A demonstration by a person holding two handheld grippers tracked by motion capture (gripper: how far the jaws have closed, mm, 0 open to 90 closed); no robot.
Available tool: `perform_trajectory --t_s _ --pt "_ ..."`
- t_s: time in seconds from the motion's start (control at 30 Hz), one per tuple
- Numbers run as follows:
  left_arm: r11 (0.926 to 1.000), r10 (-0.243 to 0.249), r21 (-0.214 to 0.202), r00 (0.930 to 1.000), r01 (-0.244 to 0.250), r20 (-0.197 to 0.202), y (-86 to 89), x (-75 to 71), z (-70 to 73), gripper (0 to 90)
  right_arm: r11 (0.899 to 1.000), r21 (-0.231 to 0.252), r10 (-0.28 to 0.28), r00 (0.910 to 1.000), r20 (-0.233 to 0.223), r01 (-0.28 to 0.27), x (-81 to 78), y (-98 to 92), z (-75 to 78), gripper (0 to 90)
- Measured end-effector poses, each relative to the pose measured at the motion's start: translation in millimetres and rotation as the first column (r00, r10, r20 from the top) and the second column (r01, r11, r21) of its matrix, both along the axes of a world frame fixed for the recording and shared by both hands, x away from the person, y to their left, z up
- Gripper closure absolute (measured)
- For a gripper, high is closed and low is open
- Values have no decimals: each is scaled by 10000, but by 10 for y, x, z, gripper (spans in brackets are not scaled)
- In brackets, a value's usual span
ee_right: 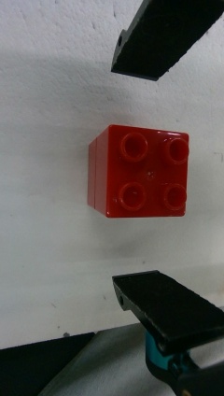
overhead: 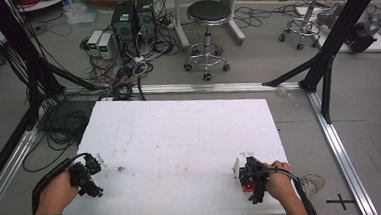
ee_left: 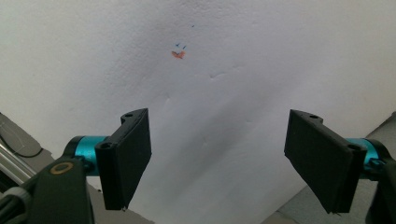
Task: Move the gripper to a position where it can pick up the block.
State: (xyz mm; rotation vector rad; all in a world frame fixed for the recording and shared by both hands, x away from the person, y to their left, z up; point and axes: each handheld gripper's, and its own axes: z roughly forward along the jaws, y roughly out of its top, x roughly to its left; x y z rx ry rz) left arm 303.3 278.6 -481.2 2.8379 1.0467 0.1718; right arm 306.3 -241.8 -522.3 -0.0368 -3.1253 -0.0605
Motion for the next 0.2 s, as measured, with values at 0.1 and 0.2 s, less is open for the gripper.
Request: perform_trajectory --t_s 0.1,0.2 --pt "10000 8 -2 10000 -8 -4 6 0 6 232 10000 27 -11 10000 -16 11 0 -7 5 7" --pt "10000 26 -27 10000 -26 -19 8 0 7 232 10000 15 -82 10000 19 82 -6 -14 15 7"
